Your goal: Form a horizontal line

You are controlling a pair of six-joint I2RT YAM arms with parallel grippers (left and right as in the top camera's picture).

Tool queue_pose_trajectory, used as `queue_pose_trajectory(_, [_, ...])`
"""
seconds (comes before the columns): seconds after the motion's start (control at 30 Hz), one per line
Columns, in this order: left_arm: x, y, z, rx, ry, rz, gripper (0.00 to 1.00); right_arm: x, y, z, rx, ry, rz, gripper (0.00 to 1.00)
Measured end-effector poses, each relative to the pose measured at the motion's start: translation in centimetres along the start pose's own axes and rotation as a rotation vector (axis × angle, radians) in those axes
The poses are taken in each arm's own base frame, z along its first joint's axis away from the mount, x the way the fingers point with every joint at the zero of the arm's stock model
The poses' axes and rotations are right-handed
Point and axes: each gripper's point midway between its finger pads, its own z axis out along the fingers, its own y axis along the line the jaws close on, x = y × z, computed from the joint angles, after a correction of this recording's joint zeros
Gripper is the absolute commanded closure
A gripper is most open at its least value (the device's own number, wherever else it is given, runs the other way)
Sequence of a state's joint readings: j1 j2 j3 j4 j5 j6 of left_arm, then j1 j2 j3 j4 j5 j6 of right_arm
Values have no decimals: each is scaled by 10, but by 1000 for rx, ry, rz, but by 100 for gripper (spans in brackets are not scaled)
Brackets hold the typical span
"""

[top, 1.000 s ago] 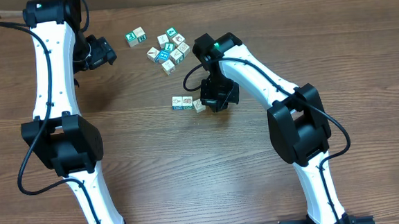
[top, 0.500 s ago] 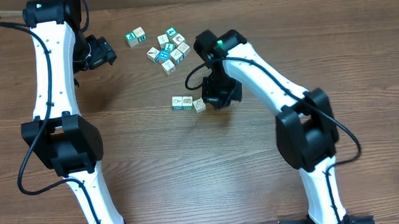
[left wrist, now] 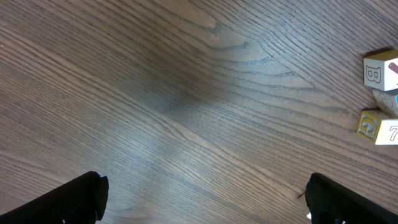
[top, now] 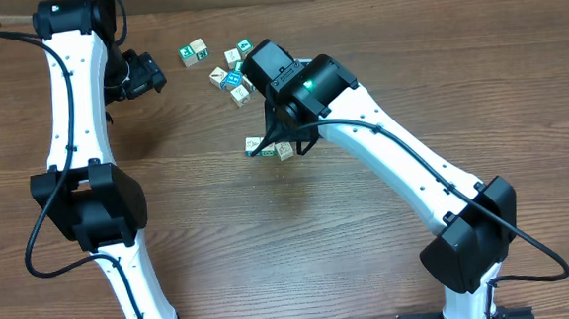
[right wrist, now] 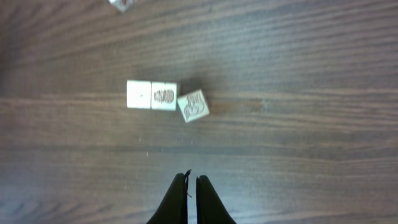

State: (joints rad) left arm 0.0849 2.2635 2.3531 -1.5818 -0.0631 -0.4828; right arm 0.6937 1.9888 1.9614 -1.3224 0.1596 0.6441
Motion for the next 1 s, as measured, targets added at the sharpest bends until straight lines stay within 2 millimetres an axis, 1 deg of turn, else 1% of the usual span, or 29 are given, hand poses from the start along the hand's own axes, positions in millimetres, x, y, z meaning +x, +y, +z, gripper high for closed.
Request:
queue_pose_trajectory(0.07, [0,0,0,0,0,0,1,-3,-2,0,3,-8,6,96])
queue_pose_trajectory(0.2, [0,0,0,0,0,0,1,-2,-6,1,15,4,-8,96])
queue_pose_trajectory(0.4, [0,0,0,0,0,0,0,12,-17,2,57,60,-61,96])
queue_pose_trajectory(0.6, [0,0,0,0,0,0,0,31,-29,24,103,123,-83,96])
queue_pose_trajectory(0.67, [0,0,0,0,0,0,0,35,-30,28,103,135,-85,96])
queue_pose_trajectory(0.73, [0,0,0,0,0,0,0,34,-27,29,90,131,-82,96])
queue_pose_trajectory(1.0, [0,0,0,0,0,0,0,34,-25,25,76,133,-99,96])
